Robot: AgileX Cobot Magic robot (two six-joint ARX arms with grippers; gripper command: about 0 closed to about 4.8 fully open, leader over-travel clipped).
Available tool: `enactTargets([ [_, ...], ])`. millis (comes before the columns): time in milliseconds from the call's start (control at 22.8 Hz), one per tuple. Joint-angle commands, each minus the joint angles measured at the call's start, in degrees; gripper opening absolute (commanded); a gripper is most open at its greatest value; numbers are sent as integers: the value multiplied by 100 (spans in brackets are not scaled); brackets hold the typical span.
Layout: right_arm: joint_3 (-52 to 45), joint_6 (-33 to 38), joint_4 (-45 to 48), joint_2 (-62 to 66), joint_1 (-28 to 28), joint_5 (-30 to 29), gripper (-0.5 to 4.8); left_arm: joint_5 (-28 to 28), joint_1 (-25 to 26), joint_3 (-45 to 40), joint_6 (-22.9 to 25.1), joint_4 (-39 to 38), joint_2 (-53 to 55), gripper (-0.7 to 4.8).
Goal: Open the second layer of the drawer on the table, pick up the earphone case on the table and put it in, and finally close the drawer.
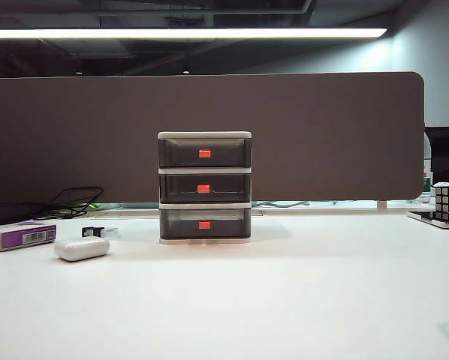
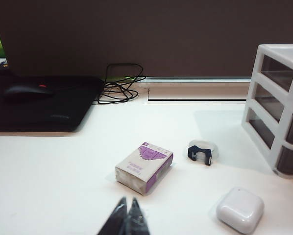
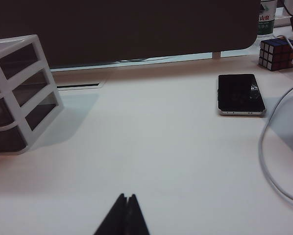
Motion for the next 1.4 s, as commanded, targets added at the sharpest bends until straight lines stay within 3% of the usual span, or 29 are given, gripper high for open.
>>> enactTargets([
  [44,-37,20,74,-11,0,11,-5,24,11,33,-136,50,2,-5],
  [307,-37,22,72,-11,0,9,-5,26,11,33,-138,50,2,-5],
  [394,-37,24,66,-11,0,-208,-5,317,11,33,-413,48,2,-6],
  [482,-37,26,37,-11,7,-1423,-5,1781,11,35,-879,42,2,-6],
  [569,-37,221,-146,-11,11,-2559,-5,2979,11,35,-977,22,2,-6],
  [657,-37,334,-310,-11,15,-3115,-5,3241,11,35,-1034,-85,2,-6],
  [788,-37,402,-273,-11,70,-3163,-5,3353,11,35,-1143,-234,2,-5],
  [876,-37,822,-275,-11,173,-3154,-5,3709,11,35,-1154,-254,2,30],
  [1139,63,984,-219,-11,673,-3112,-5,3856,11,37,-1840,-400,2,55],
  [1401,382,979,-175,11,1663,-2046,-5,3866,9,37,-2632,-385,7,57],
])
